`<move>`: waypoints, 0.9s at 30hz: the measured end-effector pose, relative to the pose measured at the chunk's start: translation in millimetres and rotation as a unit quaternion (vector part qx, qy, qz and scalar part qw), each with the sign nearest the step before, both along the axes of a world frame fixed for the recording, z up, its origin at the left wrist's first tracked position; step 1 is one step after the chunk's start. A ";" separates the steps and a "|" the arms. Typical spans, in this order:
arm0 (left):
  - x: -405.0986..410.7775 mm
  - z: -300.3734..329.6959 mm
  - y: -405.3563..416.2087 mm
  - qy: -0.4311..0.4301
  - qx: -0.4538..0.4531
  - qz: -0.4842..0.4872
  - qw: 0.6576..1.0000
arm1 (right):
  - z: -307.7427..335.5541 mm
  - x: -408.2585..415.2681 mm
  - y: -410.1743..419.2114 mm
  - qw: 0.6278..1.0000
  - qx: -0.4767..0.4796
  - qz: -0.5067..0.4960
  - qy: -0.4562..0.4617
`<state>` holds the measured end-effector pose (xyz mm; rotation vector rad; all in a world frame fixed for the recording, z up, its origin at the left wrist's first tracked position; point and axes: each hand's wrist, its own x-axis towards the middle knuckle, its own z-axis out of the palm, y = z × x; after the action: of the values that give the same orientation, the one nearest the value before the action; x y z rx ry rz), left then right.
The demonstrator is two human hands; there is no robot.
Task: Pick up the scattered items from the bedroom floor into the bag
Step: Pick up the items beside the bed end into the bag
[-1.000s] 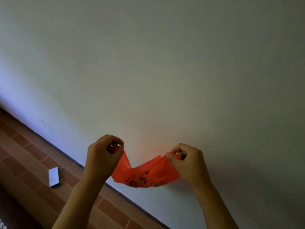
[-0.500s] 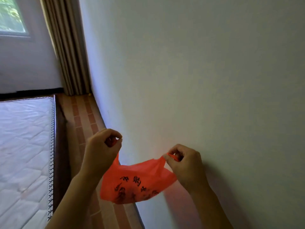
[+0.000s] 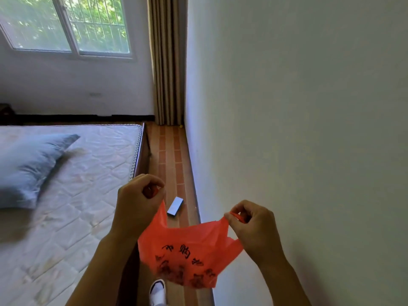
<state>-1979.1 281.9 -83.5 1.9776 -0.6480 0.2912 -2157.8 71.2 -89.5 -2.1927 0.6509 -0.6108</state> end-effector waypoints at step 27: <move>331.9 -14.2 10.1 0.041 -0.013 0.048 0.998 | -6.9 333.8 -25.3 0.999 -0.040 0.025 0.013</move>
<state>-1647.2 292.0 -97.7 1.9891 -0.4951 0.2745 -1824.0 45.9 -96.4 -2.2880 0.5918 -0.5917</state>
